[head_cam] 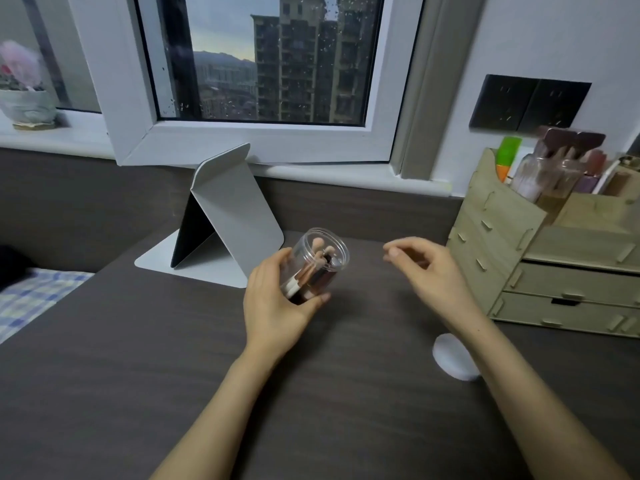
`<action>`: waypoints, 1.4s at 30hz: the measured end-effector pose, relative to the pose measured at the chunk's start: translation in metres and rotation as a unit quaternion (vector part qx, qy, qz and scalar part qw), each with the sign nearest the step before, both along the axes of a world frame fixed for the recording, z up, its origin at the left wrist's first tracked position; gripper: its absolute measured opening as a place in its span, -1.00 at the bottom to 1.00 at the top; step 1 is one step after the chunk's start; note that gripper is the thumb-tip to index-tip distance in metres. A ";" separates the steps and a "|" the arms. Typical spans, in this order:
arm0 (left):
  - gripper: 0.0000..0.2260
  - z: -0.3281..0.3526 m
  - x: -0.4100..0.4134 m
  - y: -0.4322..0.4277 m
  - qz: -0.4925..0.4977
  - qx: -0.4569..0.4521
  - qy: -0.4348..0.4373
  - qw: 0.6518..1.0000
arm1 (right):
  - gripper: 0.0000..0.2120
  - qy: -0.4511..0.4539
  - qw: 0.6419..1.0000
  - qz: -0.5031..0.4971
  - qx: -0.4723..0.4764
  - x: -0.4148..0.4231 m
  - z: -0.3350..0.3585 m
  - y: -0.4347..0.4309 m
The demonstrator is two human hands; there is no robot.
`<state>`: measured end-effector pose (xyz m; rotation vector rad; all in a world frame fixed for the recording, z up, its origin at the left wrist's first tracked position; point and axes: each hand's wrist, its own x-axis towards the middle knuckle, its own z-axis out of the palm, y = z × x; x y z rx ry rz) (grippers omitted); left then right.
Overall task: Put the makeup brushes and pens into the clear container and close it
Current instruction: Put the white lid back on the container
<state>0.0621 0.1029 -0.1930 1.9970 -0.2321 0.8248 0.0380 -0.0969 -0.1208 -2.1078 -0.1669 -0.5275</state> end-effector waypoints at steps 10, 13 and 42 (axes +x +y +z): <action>-0.32 0.002 -0.004 -0.005 -0.006 0.015 -0.001 1.000 | -0.32 0.280 0.889 -0.013 -0.361 -0.058 -0.050 -0.078; -0.33 0.004 -0.005 -0.006 -0.009 0.018 0.006 1.000 | -0.43 0.250 0.907 -0.009 -0.338 -0.062 -0.052 -0.077; -0.50 0.058 -0.072 -0.027 -0.417 -0.141 0.289 0.850 | -0.13 0.106 0.850 0.197 0.477 -0.043 -0.006 -0.010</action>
